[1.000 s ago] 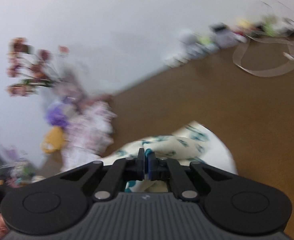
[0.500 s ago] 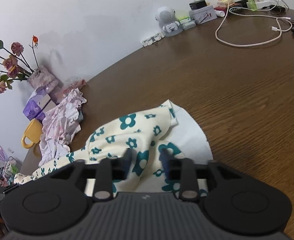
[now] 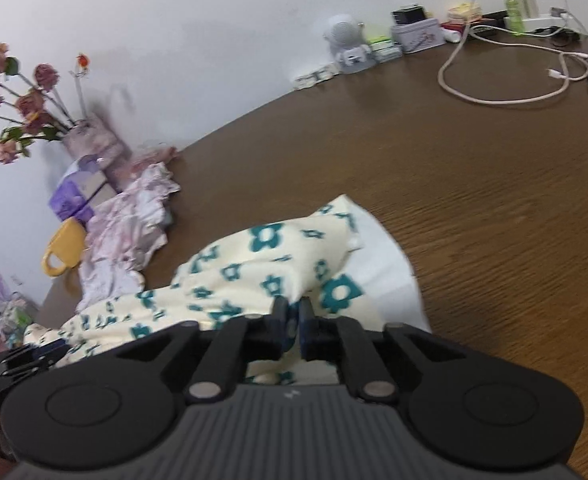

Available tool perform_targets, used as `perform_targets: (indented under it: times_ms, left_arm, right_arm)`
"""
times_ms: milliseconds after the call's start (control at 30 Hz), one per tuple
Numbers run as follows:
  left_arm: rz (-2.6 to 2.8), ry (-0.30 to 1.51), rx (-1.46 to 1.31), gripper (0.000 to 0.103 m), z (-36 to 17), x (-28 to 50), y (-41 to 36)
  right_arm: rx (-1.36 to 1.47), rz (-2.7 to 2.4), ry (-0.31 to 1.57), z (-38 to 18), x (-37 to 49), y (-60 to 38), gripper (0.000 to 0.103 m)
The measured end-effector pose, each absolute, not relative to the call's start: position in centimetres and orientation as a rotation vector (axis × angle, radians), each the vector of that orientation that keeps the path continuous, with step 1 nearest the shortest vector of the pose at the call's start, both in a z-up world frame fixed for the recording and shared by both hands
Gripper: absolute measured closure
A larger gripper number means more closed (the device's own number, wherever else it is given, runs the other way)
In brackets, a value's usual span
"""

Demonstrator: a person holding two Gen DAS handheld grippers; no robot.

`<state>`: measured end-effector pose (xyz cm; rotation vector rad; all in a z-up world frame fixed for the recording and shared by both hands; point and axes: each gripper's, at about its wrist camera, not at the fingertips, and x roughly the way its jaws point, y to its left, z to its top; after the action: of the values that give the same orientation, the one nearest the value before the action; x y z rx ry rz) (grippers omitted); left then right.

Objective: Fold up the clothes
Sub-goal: 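Release the shirt with both tools and smooth the folded strip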

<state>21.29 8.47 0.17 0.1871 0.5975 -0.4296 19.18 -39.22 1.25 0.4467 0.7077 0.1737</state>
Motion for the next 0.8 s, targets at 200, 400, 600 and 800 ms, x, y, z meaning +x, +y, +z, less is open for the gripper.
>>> perform_targets:
  times_ms: [200, 400, 600, 800]
  left_arm:
    - [-0.429, 0.596, 0.19, 0.086, 0.2, 21.3, 8.5]
    - [-0.428, 0.595, 0.19, 0.086, 0.2, 21.3, 8.4]
    - [-0.427, 0.599, 0.182, 0.086, 0.2, 21.3, 8.5]
    - [-0.413, 0.603, 0.183, 0.085, 0.2, 21.3, 8.3]
  right_arm:
    - [0.295, 0.208, 0.631, 3.8, 21.0, -36.7, 0.071]
    - [0.109, 0.289, 0.636, 5.2, 25.1, -32.0, 0.052]
    - [0.116, 0.296, 0.815, 3.5, 30.6, -33.2, 0.063]
    - [0.082, 0.266, 0.899, 1.8, 30.6, -34.6, 0.091]
